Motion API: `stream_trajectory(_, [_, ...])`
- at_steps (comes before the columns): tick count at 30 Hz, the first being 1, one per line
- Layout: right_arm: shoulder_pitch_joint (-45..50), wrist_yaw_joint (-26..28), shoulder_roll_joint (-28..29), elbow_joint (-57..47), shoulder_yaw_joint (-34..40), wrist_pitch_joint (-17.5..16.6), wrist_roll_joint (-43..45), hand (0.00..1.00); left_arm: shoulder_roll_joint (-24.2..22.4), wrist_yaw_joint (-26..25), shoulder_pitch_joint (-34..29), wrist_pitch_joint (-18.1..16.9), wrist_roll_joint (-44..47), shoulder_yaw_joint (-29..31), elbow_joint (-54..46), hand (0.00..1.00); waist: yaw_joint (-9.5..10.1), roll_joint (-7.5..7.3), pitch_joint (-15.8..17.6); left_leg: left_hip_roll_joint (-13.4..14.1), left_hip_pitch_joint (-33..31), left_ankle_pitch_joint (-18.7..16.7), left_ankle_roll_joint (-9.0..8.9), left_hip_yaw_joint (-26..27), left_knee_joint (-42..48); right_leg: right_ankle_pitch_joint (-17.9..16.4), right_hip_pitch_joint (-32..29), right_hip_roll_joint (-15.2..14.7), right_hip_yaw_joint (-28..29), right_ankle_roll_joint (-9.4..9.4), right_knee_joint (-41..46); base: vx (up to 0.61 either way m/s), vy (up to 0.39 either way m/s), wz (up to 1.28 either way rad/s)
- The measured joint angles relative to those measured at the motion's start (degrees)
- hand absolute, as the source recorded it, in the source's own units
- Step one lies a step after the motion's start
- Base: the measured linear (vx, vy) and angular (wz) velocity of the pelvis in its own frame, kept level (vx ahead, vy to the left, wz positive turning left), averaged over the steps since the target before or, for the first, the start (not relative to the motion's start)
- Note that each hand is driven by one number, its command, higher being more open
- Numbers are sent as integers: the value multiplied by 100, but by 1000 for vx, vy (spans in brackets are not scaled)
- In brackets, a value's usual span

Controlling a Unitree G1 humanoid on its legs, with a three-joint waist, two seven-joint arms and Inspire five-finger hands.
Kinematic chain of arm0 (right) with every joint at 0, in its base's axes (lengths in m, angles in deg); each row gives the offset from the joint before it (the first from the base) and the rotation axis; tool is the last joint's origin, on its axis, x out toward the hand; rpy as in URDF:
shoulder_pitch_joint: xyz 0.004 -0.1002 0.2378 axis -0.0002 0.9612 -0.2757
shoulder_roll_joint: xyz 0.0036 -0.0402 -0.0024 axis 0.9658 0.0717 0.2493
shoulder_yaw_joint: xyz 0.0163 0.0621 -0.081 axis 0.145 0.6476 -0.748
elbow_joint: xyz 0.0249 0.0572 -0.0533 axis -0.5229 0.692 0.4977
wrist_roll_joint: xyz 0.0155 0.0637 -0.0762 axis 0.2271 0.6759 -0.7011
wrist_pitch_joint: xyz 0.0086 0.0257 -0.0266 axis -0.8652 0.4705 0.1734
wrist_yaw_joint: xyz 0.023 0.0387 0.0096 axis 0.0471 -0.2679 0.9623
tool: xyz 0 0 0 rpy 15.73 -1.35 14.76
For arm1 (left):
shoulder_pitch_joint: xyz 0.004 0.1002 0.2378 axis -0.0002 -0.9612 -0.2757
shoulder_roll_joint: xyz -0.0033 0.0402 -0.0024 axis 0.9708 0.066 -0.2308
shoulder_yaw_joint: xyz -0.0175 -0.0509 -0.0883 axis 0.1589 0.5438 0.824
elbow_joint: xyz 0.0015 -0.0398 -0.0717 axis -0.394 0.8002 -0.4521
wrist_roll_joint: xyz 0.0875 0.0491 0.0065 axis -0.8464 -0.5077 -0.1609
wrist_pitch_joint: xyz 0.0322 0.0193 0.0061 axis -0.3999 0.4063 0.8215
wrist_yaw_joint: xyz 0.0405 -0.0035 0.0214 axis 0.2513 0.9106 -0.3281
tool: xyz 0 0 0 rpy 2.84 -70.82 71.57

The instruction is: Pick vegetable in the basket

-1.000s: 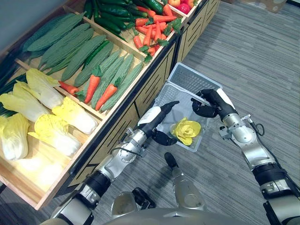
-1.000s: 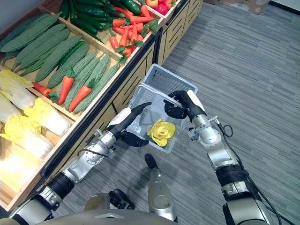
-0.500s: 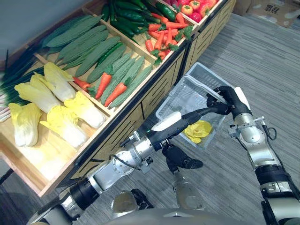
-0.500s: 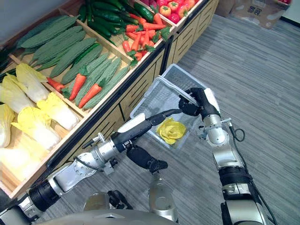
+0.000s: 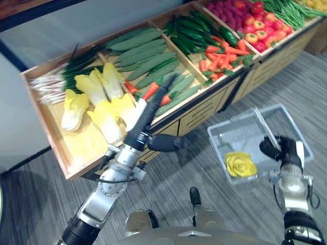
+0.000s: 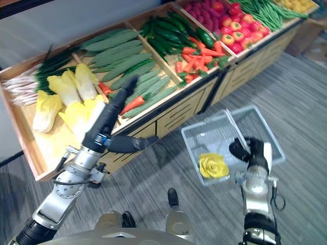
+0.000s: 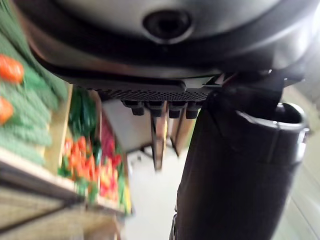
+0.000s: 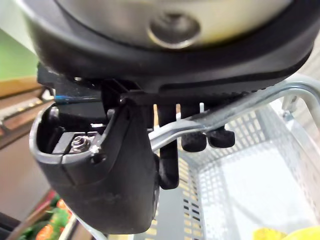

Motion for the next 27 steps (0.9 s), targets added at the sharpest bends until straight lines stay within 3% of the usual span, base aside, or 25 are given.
stream_trajectory(4, [294,-15,234,405,305,153,-22,0,-509,-490,-374,76,-487,948,1,100,36,-147,-73,-199,-77,355,-9,-495,-400,-71,87,-120,-517,-37,-5,8,-51,70])
stream_trajectory(11, [554,-39,563,645,869,208,-17,0,-1139,-1034,-701,710,-1452,2344,171,100,58,-414,-298,-483,-71,843,33,-1048,-1123,-162,205,-265,-1154,-23,-98,-11,-21,50])
stream_trajectory(15, [749,-112,783,637,1054,208,-16,0,-1562,-1494,-918,1285,-1685,3282,305,100,58,-594,-597,-508,-75,1024,-4,-1240,-1424,-243,221,-298,-1452,-28,-105,12,-19,32])
stream_trajectory(23, [955,-219,1196,328,1305,208,-9,0,-1988,-2068,-1104,1927,-2283,4804,1241,100,34,-616,-772,-511,-3,1048,-1,-1381,-1502,-363,414,-346,-1802,10,-87,21,-4,22])
stream_trajectory(27, [1114,-322,1394,317,1305,207,4,0,-1967,-2156,-1096,2022,-2257,5329,2690,100,28,-613,-987,-504,178,1107,-16,-1274,-1737,-501,499,-354,-1882,22,-77,34,-16,8])
